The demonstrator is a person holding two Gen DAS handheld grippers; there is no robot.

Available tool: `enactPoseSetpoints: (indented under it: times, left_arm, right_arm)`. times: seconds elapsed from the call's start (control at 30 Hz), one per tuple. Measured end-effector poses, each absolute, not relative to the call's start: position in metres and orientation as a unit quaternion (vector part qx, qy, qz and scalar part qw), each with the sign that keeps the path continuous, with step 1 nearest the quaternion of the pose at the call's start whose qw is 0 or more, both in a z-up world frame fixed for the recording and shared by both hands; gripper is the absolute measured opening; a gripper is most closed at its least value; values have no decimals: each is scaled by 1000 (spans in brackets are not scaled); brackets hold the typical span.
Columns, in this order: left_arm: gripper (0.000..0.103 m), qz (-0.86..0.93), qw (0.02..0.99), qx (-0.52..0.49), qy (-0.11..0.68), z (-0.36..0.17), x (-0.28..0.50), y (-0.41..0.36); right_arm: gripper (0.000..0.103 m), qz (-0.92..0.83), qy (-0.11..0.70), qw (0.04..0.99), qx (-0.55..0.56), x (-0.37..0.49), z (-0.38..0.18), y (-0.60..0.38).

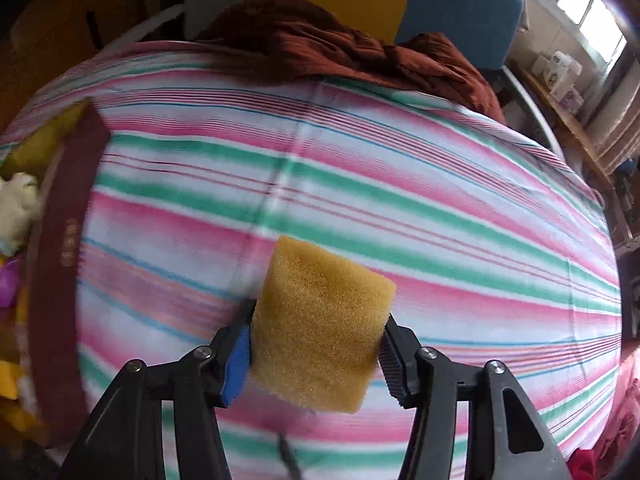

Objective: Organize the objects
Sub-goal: 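Carry the green box and yellow sponge over the gold tray, then lower the box and sponge into the tray and open both grippers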

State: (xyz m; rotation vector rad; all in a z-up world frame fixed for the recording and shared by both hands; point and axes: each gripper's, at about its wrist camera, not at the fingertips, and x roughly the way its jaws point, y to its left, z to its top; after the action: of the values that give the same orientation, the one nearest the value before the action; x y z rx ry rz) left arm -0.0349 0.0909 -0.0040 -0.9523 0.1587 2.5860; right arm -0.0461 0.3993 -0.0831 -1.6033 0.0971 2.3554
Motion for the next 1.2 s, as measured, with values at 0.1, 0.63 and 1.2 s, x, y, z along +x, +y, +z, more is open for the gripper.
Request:
enactPoseSetpoints:
  times: [0.1, 0.63, 1.2]
  left_arm:
    - [31, 920, 187, -340, 48, -5, -35, 81]
    - [31, 918, 162, -361, 3, -16, -41, 28]
    - [31, 907, 164, -385, -50, -9, -64, 7]
  right_arm:
    - [55, 834, 34, 122, -537, -39, -67, 375]
    - [55, 908, 11, -22, -418, 0, -15, 232]
    - [56, 903, 10, -63, -425, -2, -40, 197]
